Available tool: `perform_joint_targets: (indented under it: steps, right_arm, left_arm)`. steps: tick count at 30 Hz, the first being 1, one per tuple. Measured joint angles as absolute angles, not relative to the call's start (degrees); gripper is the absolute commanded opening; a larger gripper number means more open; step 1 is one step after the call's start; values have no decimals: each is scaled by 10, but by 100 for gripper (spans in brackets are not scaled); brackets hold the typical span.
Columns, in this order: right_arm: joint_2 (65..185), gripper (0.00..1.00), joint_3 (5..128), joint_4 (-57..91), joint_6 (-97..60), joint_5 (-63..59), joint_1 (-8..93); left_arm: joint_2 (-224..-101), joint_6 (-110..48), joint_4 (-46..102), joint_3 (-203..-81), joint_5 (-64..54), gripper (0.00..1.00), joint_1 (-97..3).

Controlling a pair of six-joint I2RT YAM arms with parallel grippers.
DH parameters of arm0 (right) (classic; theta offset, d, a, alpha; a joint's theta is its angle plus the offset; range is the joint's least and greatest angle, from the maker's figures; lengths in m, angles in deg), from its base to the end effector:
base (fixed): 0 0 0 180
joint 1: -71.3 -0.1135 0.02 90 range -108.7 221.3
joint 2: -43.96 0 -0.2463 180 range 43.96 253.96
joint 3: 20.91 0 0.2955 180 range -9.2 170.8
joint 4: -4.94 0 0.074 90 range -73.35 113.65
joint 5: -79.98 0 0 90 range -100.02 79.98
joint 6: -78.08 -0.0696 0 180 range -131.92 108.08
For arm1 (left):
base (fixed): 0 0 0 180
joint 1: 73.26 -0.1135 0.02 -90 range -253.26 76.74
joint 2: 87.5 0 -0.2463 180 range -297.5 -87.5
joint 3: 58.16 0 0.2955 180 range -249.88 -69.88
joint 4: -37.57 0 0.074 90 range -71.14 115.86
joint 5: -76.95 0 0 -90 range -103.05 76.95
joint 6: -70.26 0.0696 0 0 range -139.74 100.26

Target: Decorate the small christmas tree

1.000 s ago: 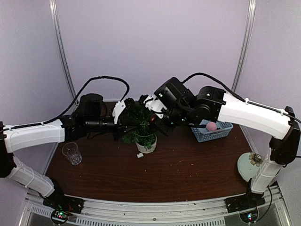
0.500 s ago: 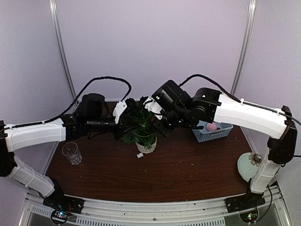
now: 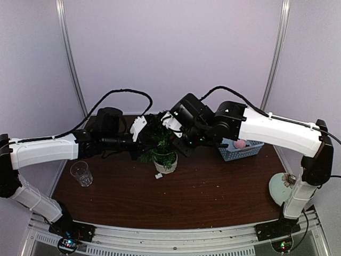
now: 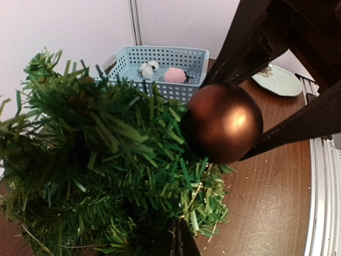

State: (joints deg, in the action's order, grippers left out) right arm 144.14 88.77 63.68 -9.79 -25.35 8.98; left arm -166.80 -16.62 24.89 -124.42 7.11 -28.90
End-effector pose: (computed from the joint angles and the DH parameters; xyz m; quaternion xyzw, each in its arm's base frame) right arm 0.2240 0.3874 0.2978 -0.4561 0.8107 0.0649 0.3613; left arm 0.2604 -0.2882 0.2284 0.4209 0.7257 -0.3232 0.4380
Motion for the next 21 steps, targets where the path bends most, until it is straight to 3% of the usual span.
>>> perform_joint_targets:
  steps: [21]
  right_arm:
    - [1442, 29, 887, 618, -104, -266, 90]
  left_arm:
    - [-1673, -181, 266, -1247, 48, 0, -282]
